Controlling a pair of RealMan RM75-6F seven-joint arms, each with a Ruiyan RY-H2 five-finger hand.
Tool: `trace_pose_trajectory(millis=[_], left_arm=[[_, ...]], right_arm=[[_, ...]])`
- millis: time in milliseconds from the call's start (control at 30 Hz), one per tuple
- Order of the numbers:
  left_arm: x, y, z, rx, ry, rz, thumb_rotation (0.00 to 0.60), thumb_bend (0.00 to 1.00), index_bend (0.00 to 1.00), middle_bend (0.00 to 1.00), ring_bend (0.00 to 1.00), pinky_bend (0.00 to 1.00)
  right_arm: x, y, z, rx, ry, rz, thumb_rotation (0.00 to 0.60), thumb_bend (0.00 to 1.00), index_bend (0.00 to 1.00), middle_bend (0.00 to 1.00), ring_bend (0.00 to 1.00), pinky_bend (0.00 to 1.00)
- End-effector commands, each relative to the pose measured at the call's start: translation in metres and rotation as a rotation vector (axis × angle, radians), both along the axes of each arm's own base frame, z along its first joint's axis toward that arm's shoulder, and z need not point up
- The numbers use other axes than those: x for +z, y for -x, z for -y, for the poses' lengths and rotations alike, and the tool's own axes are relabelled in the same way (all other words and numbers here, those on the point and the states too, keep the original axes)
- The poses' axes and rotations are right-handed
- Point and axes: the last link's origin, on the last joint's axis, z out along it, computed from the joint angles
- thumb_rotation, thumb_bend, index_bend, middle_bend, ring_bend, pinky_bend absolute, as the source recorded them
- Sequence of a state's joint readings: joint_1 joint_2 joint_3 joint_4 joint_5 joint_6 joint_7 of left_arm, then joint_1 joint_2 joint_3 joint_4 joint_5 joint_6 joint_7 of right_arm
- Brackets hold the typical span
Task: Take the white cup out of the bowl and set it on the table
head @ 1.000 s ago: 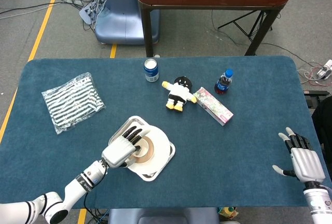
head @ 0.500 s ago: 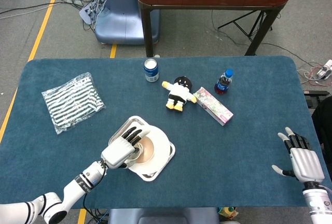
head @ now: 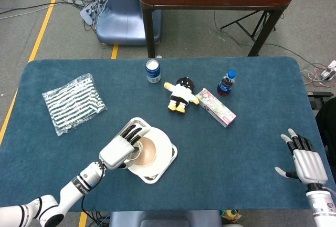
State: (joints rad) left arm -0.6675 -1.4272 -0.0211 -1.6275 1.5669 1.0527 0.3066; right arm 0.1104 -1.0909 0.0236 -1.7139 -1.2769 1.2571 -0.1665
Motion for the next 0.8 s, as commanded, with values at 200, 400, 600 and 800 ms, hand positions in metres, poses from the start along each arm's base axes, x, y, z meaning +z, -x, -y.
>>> trace_pose_trajectory(millis=[200,400,600,800], left_arm=[[0.023,-0.012,0.008,-0.025,-0.048,-0.043,0.600,0.32,0.65,0.00,0.00,0.00],[0.033,-0.014,0.002,-0.035,-0.079,-0.075,0.600,0.32,0.65,0.00,0.00,0.00],[0.034,-0.004,-0.018,-0.011,-0.077,-0.135,0.600,0.32,0.65,0.00,0.00,0.00],[0.032,0.008,-0.039,0.025,-0.072,-0.155,0.600,0.32,0.64,0.00,0.00,0.00]], right_arm=[[0.001,-0.001,-0.002,0.008,-0.001,0.001,0.600,0.22,0.00,0.00,0.00,0.00],[0.001,-0.002,-0.003,0.011,0.003,0.003,0.600,0.22,0.00,0.00,0.00,0.00],[0.002,-0.003,-0.003,0.011,0.018,0.001,0.600,0.22,0.00,0.00,0.00,0.00],[0.000,0.001,0.001,-0.015,0.009,-0.003,0.600,0.22,0.00,0.00,0.00,0.00]])
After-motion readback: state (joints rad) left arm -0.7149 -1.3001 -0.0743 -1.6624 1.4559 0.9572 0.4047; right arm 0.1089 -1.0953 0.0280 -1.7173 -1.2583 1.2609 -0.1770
